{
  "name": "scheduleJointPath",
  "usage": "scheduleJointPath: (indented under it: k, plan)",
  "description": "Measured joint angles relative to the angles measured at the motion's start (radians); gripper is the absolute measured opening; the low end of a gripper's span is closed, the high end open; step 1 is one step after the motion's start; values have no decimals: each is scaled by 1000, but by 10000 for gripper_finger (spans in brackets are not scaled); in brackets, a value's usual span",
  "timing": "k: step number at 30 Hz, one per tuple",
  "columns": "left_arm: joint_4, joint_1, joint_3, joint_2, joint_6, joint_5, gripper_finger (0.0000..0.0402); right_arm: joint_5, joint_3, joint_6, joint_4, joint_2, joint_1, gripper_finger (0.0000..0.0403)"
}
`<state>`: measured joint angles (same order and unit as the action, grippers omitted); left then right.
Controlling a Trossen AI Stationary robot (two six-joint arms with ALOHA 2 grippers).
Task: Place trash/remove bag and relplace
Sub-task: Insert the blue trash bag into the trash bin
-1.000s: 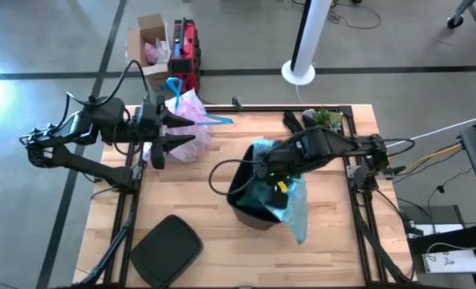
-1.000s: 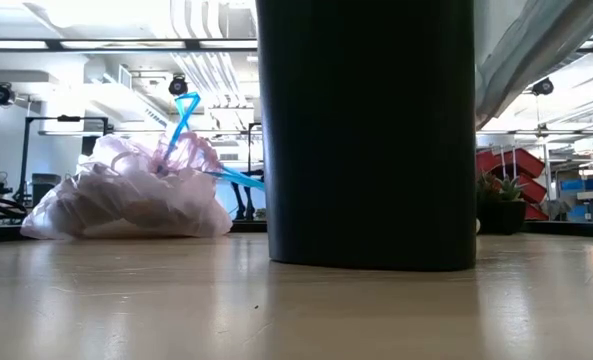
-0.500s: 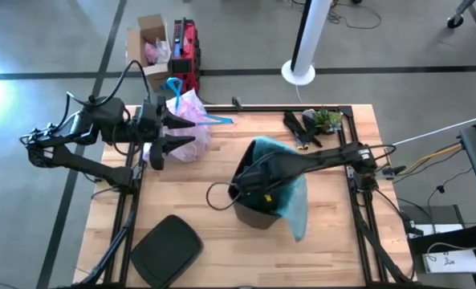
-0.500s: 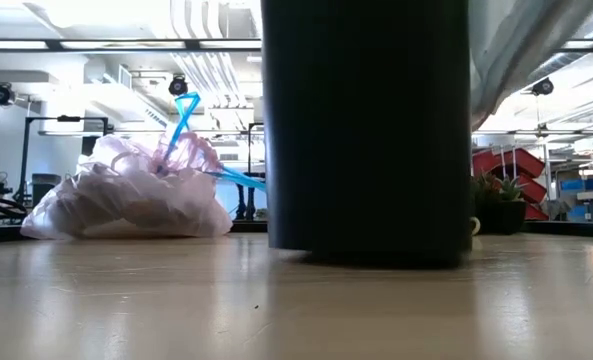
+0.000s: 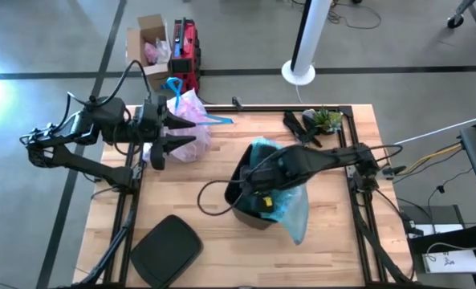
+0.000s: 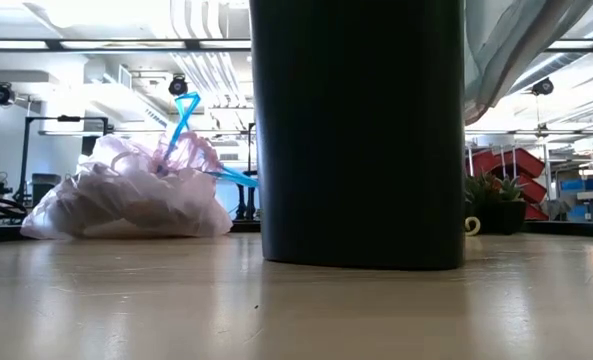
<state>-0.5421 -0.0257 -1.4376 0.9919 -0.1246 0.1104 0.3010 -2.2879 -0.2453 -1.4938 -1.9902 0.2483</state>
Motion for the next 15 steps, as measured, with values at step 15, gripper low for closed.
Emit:
scheduleJointPath:
  k: [15]
  plan:
    - [9,0,0,2,2,-17,176,-39,-30,-35,-76,109,-20,0]
